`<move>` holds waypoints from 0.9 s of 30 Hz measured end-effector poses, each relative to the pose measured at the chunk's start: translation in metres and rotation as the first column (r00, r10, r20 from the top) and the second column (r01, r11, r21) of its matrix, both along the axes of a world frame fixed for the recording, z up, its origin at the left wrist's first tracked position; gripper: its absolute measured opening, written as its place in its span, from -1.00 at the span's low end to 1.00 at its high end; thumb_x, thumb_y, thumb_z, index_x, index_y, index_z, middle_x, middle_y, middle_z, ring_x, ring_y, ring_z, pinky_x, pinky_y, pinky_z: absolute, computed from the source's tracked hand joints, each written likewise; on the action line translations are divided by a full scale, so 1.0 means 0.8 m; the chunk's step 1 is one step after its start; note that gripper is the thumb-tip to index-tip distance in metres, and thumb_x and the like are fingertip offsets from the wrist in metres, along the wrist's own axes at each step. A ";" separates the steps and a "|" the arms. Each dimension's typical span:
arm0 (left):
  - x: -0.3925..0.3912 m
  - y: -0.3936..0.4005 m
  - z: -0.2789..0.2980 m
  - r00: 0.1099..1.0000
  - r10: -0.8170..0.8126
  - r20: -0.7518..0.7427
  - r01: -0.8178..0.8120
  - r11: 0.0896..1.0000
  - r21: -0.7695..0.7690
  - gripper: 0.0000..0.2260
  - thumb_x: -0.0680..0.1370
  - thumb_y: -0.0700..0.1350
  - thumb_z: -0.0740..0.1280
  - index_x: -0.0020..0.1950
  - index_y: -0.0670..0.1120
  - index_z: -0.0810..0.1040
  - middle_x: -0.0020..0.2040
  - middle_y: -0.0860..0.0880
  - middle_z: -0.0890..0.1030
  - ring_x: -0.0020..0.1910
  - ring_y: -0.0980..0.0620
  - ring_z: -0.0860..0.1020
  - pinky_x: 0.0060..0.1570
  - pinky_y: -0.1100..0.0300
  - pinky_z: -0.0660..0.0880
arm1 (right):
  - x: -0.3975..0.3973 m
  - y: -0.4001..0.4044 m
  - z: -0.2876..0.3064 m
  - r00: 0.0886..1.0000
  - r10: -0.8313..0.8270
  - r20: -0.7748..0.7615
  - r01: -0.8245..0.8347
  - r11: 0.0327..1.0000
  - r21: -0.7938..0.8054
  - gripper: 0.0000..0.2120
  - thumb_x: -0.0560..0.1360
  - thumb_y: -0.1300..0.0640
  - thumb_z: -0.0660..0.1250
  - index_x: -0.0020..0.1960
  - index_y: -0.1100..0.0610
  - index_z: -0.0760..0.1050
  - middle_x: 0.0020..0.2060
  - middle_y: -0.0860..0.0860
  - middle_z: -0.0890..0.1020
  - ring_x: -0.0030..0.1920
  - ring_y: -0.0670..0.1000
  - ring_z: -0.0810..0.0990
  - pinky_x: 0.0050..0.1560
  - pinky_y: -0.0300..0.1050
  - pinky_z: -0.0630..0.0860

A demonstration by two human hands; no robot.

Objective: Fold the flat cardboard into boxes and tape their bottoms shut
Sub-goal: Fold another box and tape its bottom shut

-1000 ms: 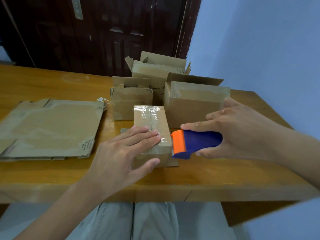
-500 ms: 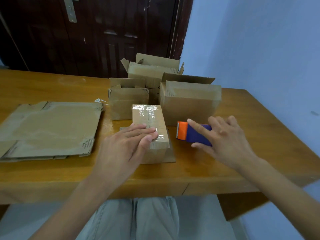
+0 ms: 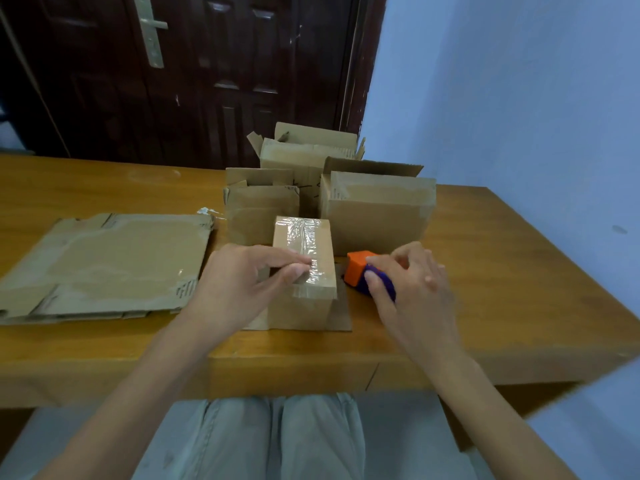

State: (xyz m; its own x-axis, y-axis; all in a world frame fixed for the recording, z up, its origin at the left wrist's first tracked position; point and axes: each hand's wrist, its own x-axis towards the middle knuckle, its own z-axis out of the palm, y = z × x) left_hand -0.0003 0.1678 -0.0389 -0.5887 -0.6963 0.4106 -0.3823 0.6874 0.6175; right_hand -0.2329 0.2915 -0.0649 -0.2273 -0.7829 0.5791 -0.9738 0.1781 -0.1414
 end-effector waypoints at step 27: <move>0.018 -0.019 -0.058 0.897 -0.211 -0.388 0.358 0.862 0.358 -0.59 0.74 -0.19 0.19 0.59 0.05 0.43 0.61 0.24 0.33 0.62 0.24 0.20 0.56 0.05 0.19 | 0.054 -0.045 -0.040 0.170 0.233 0.957 -0.343 0.925 -0.165 -0.68 0.69 -0.15 0.21 0.07 0.13 0.48 -0.19 0.00 0.64 -0.22 -0.01 0.53 -0.20 -0.11 0.51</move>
